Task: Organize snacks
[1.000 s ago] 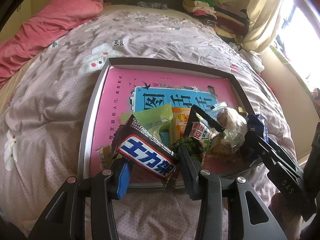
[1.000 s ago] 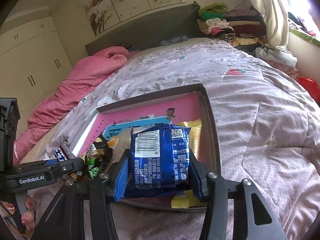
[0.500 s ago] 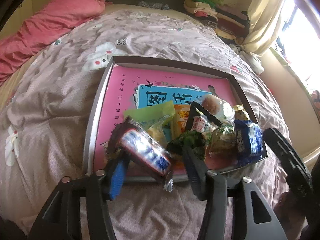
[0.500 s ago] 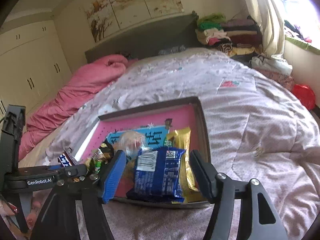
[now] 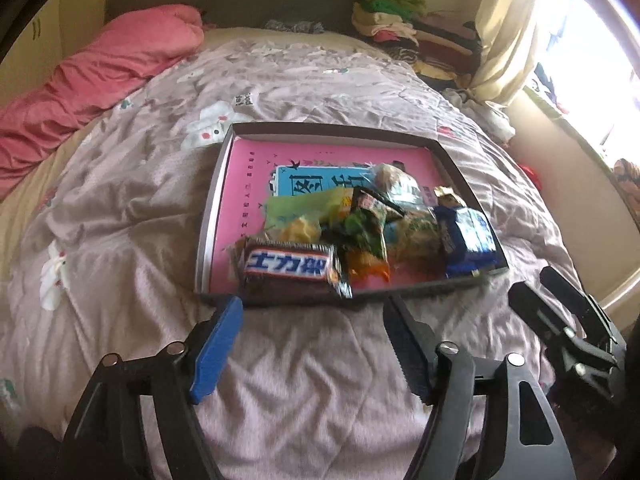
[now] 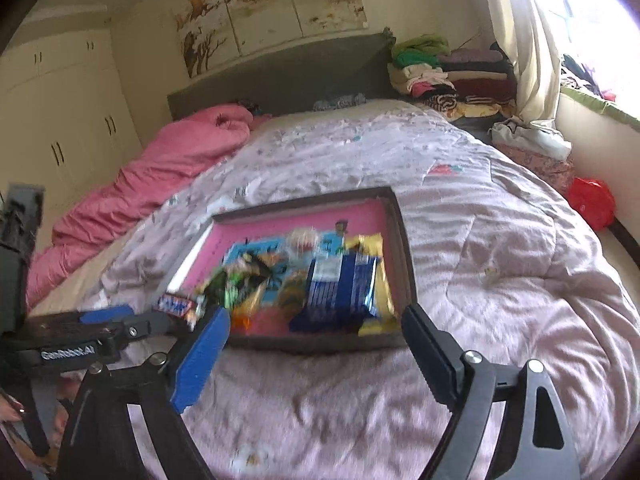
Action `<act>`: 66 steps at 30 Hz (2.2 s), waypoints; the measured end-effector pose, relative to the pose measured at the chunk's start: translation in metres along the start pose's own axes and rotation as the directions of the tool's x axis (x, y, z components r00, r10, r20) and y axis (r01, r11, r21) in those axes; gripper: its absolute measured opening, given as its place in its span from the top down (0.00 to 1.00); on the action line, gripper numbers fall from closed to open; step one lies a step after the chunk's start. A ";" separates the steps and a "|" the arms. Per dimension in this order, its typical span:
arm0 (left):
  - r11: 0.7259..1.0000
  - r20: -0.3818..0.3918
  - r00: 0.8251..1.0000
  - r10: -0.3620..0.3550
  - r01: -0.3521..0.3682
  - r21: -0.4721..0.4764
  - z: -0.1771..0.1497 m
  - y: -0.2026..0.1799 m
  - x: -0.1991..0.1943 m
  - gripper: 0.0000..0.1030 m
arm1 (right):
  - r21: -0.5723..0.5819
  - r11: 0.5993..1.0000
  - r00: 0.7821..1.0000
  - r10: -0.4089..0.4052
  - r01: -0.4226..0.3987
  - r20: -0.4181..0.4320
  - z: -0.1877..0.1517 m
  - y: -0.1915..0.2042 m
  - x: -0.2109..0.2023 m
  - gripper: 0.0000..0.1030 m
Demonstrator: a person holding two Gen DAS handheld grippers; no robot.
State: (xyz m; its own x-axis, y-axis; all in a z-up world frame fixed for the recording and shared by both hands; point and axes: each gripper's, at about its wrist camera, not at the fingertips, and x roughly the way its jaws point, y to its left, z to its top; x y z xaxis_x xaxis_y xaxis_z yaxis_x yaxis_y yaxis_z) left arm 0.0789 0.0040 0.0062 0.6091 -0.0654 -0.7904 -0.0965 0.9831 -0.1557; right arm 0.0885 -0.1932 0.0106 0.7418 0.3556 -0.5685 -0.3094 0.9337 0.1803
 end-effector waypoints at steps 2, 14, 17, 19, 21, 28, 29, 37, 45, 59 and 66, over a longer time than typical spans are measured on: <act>1.000 0.015 1.000 -0.008 0.008 0.000 -0.009 -0.001 -0.009 0.25 | -0.008 1.000 1.000 -0.013 0.013 -0.013 -0.008 0.005 -0.006 0.15; 1.000 -0.001 1.000 -0.003 0.003 0.020 -0.043 -0.007 -0.026 0.24 | -0.015 0.998 0.998 -0.058 0.058 -0.011 -0.028 0.013 -0.032 0.10; 1.000 -0.003 1.000 0.007 -0.007 0.022 -0.045 -0.008 -0.027 0.24 | -0.018 0.998 0.998 -0.061 0.061 -0.017 -0.031 0.015 -0.034 0.10; 1.000 0.000 1.000 0.005 -0.005 0.026 -0.046 -0.009 -0.029 0.24 | -0.020 0.998 0.998 -0.064 0.063 -0.017 -0.031 0.016 -0.036 0.10; 0.999 0.004 1.000 0.009 -0.009 0.031 -0.047 -0.010 -0.031 0.24 | -0.023 0.998 0.998 -0.065 0.065 -0.018 -0.032 0.016 -0.037 0.10; 1.000 0.000 1.000 0.010 -0.010 0.029 -0.049 -0.009 -0.033 0.24 | -0.029 0.998 0.998 -0.064 0.064 -0.019 -0.034 0.019 -0.038 0.09; 1.000 0.001 1.000 0.011 -0.011 0.029 -0.049 -0.009 -0.034 0.24 | -0.030 0.998 0.998 -0.063 0.062 -0.018 -0.035 0.019 -0.038 0.09; 1.000 -0.001 1.000 0.017 -0.017 0.020 -0.050 -0.006 -0.035 0.24 | -0.048 0.997 0.998 -0.067 0.066 -0.018 -0.037 0.022 -0.040 0.08; 1.000 0.003 1.000 0.020 -0.020 0.021 -0.049 -0.007 -0.036 0.24 | -0.050 0.996 0.997 -0.068 0.067 -0.020 -0.038 0.023 -0.039 0.08; 0.999 0.002 0.999 0.036 -0.036 0.020 -0.049 -0.003 -0.037 0.24 | -0.049 0.997 0.997 -0.066 0.064 -0.027 -0.040 0.022 -0.038 0.08; 0.999 0.001 0.999 0.038 -0.038 0.020 -0.049 -0.003 -0.037 0.24 | -0.047 0.997 0.997 -0.066 0.065 -0.026 -0.041 0.022 -0.038 0.07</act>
State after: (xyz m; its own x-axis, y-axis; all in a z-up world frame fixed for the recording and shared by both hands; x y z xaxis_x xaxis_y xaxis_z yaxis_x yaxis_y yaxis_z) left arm 0.0181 -0.0053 0.0072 0.6056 -0.0281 -0.7952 -0.1036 0.9881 -0.1138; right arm 0.0293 -0.1883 0.0035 0.7448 0.2922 -0.6000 -0.2883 0.9517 0.1056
